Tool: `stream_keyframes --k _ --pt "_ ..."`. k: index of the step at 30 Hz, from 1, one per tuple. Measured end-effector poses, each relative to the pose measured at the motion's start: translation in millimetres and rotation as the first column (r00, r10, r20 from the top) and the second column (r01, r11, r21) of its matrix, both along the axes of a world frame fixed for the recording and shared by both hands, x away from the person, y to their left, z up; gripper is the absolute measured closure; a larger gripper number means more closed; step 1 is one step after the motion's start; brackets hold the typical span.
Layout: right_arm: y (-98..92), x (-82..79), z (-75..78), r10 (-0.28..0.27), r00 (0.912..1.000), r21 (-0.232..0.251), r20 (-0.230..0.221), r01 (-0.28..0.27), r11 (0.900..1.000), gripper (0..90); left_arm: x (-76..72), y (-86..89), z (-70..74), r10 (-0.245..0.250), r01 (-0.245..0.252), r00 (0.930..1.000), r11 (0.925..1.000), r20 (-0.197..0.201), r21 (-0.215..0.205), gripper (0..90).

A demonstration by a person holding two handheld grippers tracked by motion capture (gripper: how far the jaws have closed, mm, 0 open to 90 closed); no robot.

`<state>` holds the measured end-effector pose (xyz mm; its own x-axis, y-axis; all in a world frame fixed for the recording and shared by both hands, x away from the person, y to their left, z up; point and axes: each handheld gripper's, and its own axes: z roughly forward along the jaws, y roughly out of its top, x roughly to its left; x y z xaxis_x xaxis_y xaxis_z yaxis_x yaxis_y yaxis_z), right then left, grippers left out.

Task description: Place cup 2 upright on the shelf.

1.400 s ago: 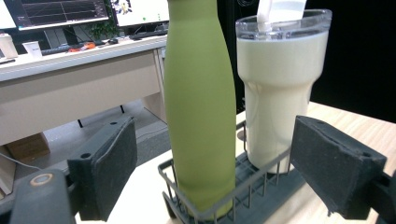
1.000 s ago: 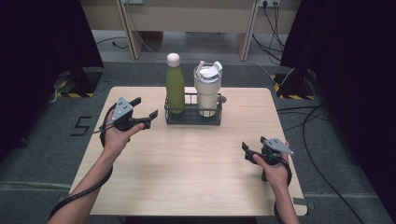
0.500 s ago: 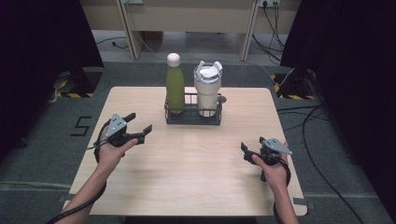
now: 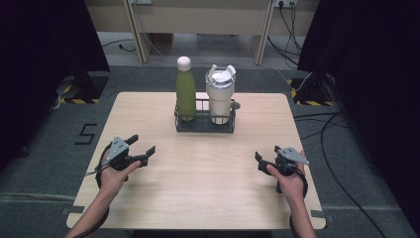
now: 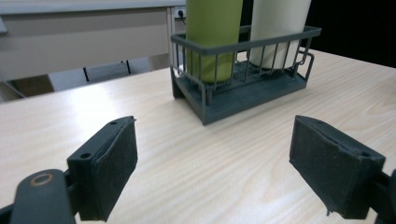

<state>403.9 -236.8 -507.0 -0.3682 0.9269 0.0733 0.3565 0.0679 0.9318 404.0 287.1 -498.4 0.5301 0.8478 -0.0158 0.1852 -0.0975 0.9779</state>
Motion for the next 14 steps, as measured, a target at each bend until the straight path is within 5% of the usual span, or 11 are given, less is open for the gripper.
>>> stream_keyframes --k 14 --pt "0.1 -0.5 1.6 0.000 1.0000 0.000 0.005 0.000 1.000 14.1 -7.6 3.5 -8.8 0.020 -0.020 0.9997 0.9997 -0.010 -0.011 14.6"
